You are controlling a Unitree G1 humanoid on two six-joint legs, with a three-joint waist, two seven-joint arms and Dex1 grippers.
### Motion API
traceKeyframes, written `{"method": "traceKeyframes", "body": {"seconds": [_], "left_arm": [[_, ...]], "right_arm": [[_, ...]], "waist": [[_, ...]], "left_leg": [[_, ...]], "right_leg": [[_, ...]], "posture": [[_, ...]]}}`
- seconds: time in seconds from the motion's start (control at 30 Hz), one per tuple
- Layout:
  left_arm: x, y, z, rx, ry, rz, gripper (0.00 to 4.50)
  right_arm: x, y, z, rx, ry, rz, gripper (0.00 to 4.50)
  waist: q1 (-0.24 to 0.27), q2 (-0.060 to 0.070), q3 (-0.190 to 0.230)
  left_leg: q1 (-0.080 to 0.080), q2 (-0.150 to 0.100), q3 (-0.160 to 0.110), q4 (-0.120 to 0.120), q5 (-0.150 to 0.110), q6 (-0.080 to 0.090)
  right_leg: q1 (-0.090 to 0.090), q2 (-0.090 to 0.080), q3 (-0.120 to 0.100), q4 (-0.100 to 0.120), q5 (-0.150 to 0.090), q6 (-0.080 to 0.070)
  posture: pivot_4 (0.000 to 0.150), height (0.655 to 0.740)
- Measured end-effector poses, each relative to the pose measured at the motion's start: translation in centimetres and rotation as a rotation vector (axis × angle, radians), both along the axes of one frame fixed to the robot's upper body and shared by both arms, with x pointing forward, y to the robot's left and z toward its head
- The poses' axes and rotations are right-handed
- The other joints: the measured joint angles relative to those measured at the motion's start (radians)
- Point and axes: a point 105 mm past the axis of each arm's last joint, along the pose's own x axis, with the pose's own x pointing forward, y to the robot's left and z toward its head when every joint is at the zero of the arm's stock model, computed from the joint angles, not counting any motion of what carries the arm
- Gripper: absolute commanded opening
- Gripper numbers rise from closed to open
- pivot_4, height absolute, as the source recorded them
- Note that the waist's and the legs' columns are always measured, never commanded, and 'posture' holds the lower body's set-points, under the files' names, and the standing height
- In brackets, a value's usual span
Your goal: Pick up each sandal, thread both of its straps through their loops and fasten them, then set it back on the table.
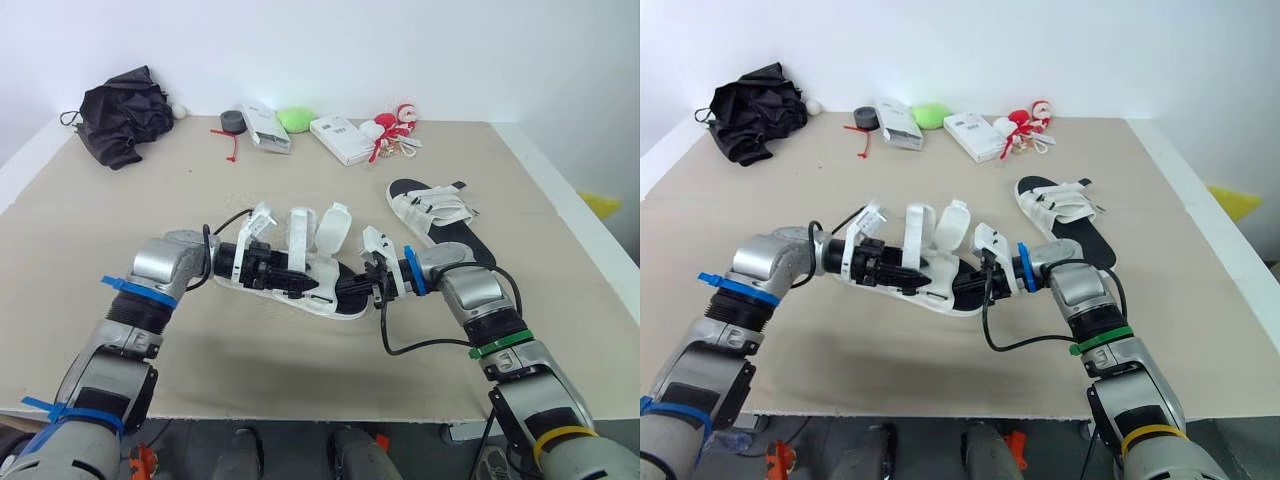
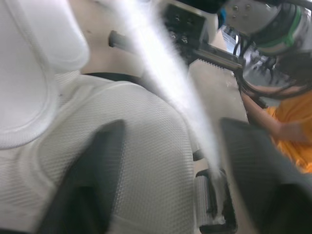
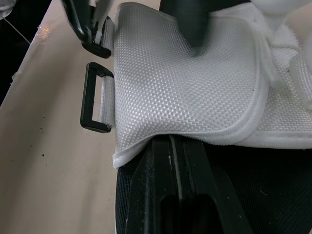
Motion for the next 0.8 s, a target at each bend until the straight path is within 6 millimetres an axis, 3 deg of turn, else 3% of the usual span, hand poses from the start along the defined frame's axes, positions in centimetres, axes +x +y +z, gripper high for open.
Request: {"method": "traceKeyframes", "body": {"seconds": [0.17, 0.37, 0.47, 0.5, 0.57, 0.63, 0.67, 0.8], "left_arm": [[-0.5, -0.1, 2.4, -0.107, 0.158, -0.003, 4.21], [0.0, -0.4, 2.6, -0.137, 0.203, 0.041, 4.21], [0.4, -0.5, 2.6, -0.134, 0.188, 0.067, 3.44], [0.7, -0.5, 2.4, -0.129, 0.178, 0.084, 2.91], [0.8, -0.6, 2.3, -0.128, 0.177, 0.091, 2.57], [1.2, -0.8, 1.9, -0.133, 0.182, 0.12, 1.57], [1.4, -0.8, 2.0, -0.136, 0.18, 0.129, 1.57], [1.5, -0.5, 2.1, -0.145, 0.176, 0.137, 0.28]], "right_arm": [[0.0, 0.0, 0.0, 0.001, 0.0, 0.001, 0.0], [0.0, 0.0, 0.0, 0.001, 0.0, -0.001, 0.0], [0.0, 0.0, 0.0, 0.002, 0.001, 0.0, 0.0], [0.0, 0.0, 0.0, 0.002, 0.001, 0.0, 0.0], [0.0, 0.0, 0.0, 0.002, 0.001, -0.001, 0.0], [0.0, 0.0, 0.0, 0.002, 0.0, -0.001, 0.0], [0.0, 0.0, 0.0, 0.002, 0.0, -0.001, 0.0], [-0.1, 0.0, 0.0, 0.004, 0.001, -0.001, 0.0]], "waist": [[-0.001, 0.0, 0.0], [-0.001, 0.0, 0.0], [-0.001, 0.0, 0.0], [0.0, 0.0, 0.0], [0.0, 0.0, 0.0], [0.0, 0.0, 0.0], [0.0, 0.0, 0.0], [0.0, 0.0, 0.0]], "left_leg": [[0.0, 0.0, 0.0, 0.0, 0.0, 0.0], [0.0, 0.0, 0.0, 0.0, 0.0, 0.0], [0.0, 0.0, 0.0, 0.0, 0.0, 0.0], [0.0, 0.0, 0.0, 0.0, 0.0, 0.0], [0.0, 0.0, 0.0, 0.0, 0.0, 0.0], [0.0, 0.0, 0.0, 0.0, 0.0, 0.0], [0.0, 0.0, 0.0, 0.0, 0.0, 0.0], [0.0, 0.0, 0.0, 0.0, 0.0, 0.0]], "right_leg": [[0.0, 0.0, 0.0, 0.0, 0.0, 0.0], [0.0, 0.0, 0.0, 0.0, 0.0, 0.0], [0.0, 0.0, 0.0, 0.0, 0.0, 0.0], [0.0, 0.0, 0.0, 0.0, 0.0, 0.0], [0.0, 0.0, 0.0, 0.0, 0.0, 0.0], [0.0, 0.0, 0.0, 0.0, 0.0, 0.0], [0.0, 0.0, 0.0, 0.0, 0.0, 0.0], [0.0, 0.0, 0.0, 0.0, 0.0, 0.0]], "posture": [[0.15, 0.738], [0.15, 0.738], [0.15, 0.738], [0.15, 0.738], [0.15, 0.738], [0.15, 0.738], [0.15, 0.738], [0.15, 0.738]]}}
